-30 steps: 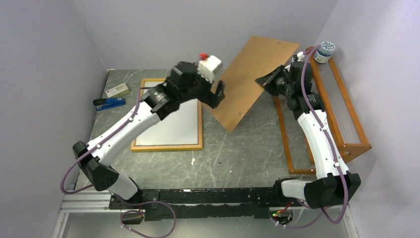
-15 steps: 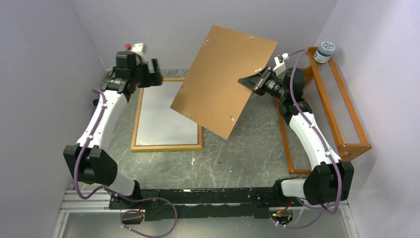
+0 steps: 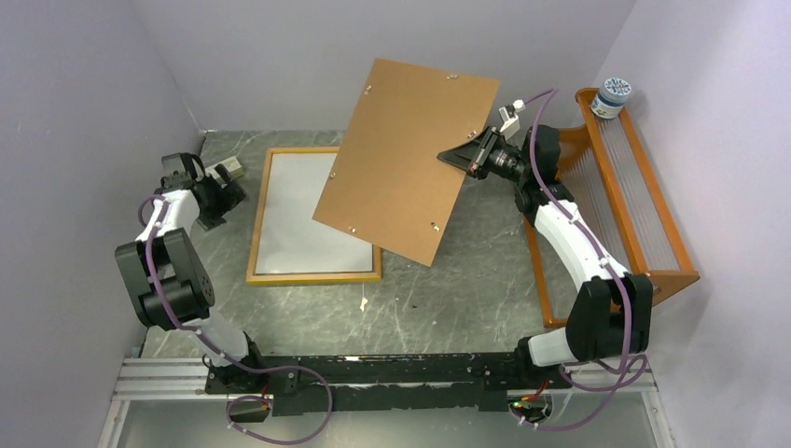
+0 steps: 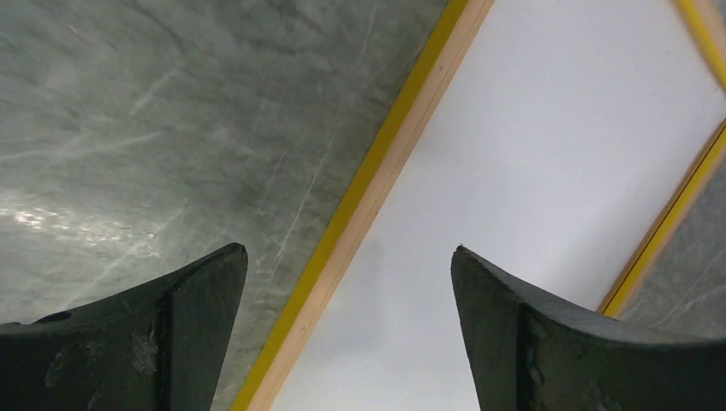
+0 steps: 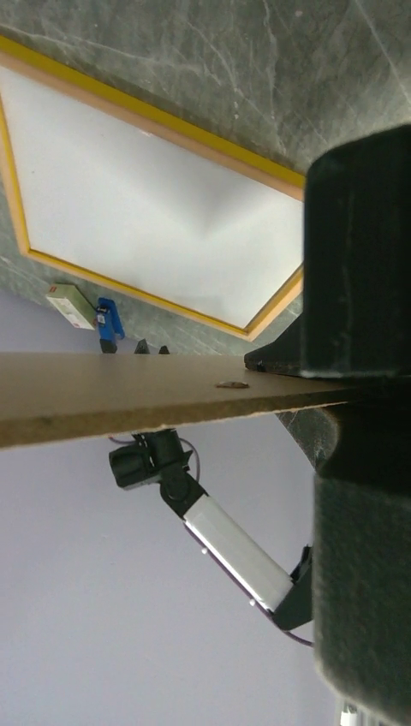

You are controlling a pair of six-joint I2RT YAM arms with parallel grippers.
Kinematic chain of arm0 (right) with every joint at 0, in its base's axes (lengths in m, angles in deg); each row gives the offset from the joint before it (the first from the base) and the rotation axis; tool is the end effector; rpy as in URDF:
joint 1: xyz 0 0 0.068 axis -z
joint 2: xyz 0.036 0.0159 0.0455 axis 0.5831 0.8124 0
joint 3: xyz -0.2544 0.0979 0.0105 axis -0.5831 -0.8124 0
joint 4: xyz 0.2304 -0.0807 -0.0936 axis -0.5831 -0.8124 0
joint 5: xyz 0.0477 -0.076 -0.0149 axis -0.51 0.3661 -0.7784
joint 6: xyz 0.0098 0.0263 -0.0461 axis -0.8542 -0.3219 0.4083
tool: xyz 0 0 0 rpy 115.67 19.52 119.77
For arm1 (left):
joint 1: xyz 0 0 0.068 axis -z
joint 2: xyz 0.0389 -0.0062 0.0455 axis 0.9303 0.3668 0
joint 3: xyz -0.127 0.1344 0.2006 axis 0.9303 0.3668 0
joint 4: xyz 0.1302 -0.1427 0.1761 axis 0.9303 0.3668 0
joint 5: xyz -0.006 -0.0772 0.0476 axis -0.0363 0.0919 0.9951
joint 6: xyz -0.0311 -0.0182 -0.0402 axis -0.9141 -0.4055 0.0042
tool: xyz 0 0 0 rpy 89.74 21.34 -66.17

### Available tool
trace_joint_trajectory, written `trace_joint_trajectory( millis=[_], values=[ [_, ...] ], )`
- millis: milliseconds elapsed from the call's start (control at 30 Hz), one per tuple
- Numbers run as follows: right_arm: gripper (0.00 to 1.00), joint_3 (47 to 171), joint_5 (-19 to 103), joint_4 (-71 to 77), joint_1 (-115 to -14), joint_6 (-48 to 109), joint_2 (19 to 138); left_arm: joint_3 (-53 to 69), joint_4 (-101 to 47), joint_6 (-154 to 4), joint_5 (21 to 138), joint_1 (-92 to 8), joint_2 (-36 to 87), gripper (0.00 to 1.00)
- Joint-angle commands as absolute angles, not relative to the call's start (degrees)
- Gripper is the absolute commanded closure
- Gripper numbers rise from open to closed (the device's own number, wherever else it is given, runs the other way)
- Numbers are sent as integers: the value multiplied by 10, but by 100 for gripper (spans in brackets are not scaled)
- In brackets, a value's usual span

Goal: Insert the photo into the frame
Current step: Move the photo frame to the center of the board.

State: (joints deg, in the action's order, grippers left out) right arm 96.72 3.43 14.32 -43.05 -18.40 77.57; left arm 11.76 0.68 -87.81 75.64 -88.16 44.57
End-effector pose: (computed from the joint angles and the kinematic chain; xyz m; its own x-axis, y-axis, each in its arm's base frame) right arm 0.3178 0.0670 0.3525 -0.7114 0.4847 -0.5089 -0.3764 0.3486 0.8583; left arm 0.3350 0.1119 0.2392 -0.5802 -0.6435 -0.4993 -0.4971 0.7653 -0.4088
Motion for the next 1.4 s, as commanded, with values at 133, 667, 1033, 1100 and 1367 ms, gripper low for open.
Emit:
trace_joint_trajectory(
  millis=[133,667,1033,1100,1367],
  values=[
    [100,993,-8,225,-431,-182,803,119,-83,-886,621,-892,520,6],
    [100,1042,-32,137,-441,-118,881,-20,-102,-870,487,-890,702,22],
    [100,1021,-17,194,-463,-157,938,80,-218,-972,439,-846,690,24],
    [100,1032,-15,169,-472,-144,951,79,-218,-973,435,-827,693,24],
    [100,1074,-30,128,-495,-152,1017,82,-222,-989,454,-791,684,21]
  ],
)
